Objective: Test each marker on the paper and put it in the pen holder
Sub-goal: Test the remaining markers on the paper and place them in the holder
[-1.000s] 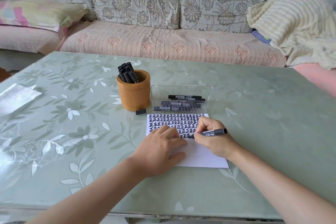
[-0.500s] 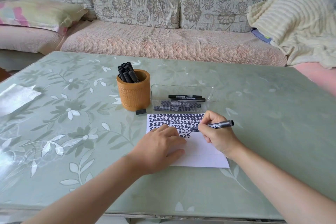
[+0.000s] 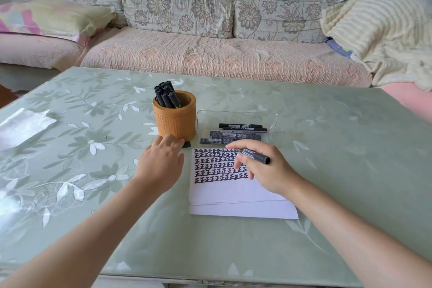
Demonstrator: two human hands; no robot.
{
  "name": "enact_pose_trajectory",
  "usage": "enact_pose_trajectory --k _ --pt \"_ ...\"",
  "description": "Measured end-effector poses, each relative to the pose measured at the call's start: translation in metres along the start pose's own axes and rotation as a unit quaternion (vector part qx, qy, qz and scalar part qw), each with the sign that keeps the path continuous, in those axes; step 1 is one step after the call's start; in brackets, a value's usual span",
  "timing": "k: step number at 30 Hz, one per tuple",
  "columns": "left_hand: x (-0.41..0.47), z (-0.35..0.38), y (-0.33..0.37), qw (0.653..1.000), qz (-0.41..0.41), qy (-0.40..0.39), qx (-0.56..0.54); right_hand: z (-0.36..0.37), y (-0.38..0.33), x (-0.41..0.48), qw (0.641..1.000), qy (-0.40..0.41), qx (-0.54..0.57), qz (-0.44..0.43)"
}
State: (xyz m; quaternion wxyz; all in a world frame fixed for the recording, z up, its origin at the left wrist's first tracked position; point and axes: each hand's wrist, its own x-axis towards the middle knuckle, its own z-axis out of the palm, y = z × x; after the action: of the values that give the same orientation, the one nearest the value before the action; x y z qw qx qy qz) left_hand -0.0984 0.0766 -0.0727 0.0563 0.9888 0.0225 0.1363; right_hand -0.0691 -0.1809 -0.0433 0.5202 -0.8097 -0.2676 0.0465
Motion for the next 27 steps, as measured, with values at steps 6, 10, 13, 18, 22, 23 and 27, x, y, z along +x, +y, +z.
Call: enact_pose_trajectory --k 6,10,13,18,22,23,27 --pt "0.001 -0.003 0.001 1.000 0.000 0.026 -0.005 0.002 -0.010 0.006 0.992 -0.094 -0.085 0.005" --pt "0.003 -0.005 0.001 0.999 -0.024 0.023 -0.020 0.004 -0.012 0.007 0.989 -0.084 -0.122 0.004" --pt "0.003 -0.007 0.003 0.999 -0.041 0.029 -0.020 0.002 -0.013 0.008 0.986 -0.096 -0.136 -0.006" --pt "-0.002 -0.019 0.013 0.986 -0.003 0.104 -0.131 -0.004 -0.013 0.012 0.980 -0.072 -0.183 -0.021" --pt "-0.007 -0.020 0.019 0.975 0.059 0.098 -0.191 -0.005 -0.012 0.015 0.970 -0.014 -0.243 0.015" --pt "-0.008 -0.020 0.020 0.974 0.068 0.103 -0.191 -0.005 -0.013 0.015 0.966 0.004 -0.257 0.010" --pt "-0.009 -0.019 0.021 0.975 0.089 0.117 -0.169 -0.004 -0.012 0.016 0.962 0.065 -0.263 -0.036"
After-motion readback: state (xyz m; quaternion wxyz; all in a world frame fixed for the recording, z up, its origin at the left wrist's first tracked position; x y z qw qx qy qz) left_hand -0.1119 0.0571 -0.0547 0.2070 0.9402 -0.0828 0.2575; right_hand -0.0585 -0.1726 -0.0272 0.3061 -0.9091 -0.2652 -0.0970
